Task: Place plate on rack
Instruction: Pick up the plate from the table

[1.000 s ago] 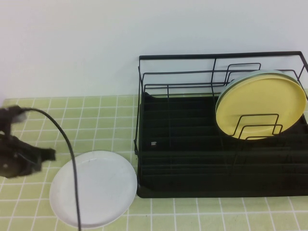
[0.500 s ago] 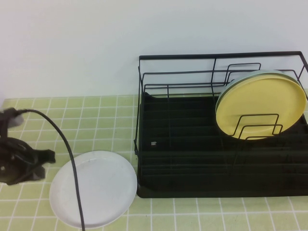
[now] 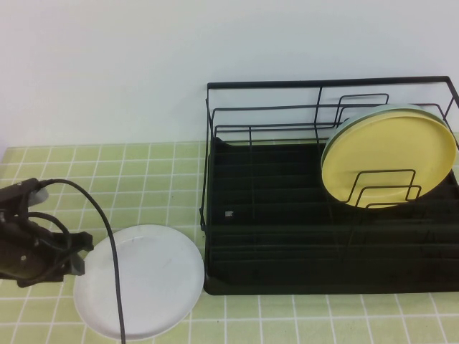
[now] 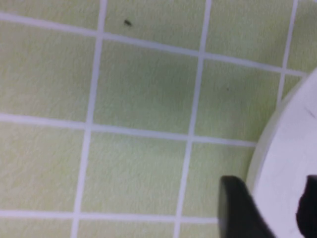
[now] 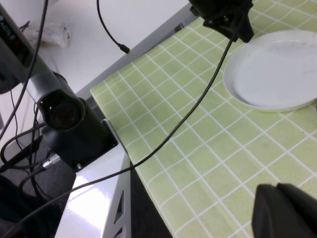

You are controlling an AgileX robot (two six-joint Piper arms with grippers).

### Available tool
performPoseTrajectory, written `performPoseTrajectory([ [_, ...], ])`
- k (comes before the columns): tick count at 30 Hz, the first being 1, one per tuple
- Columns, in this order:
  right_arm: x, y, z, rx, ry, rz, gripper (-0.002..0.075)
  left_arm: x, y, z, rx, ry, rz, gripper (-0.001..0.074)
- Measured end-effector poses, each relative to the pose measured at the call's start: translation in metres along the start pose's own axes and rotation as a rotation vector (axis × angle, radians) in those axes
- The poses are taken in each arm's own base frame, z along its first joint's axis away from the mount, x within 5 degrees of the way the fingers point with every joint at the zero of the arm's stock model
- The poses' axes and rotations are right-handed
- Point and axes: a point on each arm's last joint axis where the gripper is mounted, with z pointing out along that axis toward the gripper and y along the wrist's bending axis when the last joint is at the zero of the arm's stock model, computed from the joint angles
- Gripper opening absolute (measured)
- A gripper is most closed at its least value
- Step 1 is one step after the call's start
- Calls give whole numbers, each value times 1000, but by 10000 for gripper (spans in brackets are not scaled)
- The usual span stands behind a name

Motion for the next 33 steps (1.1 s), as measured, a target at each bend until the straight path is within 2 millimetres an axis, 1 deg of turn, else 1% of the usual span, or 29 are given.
performPoseTrajectory([
  [2,0,0,0,-1,-1,1,-2,0,0,5,7,6,-3,224],
  [4,0,0,0,-2,-3,1,-2,1,1,11,12,21,-7,196],
  [10,-1,1,0,-6,-9,4,-2,5,5,27,14,69,-29,176],
  [13,-1,1,0,-8,-10,5,-2,4,4,29,31,65,0,169],
  [15,-1,1,0,-8,-10,5,-2,3,3,29,39,58,5,145],
  [18,-1,1,0,-8,-10,5,-2,3,3,30,41,55,26,60],
  [20,-1,1,0,-8,-10,5,-2,3,3,31,40,56,30,26],
  [25,-1,1,0,-8,-10,5,-2,3,3,31,38,55,35,8],
  [28,-1,1,0,-8,-10,5,-2,1,2,24,37,34,53,6],
  [30,-1,1,0,-8,-10,5,-2,-2,1,16,26,-2,83,4],
  [33,-1,1,0,-8,-10,5,-2,-7,-3,-1,27,-70,101,2],
])
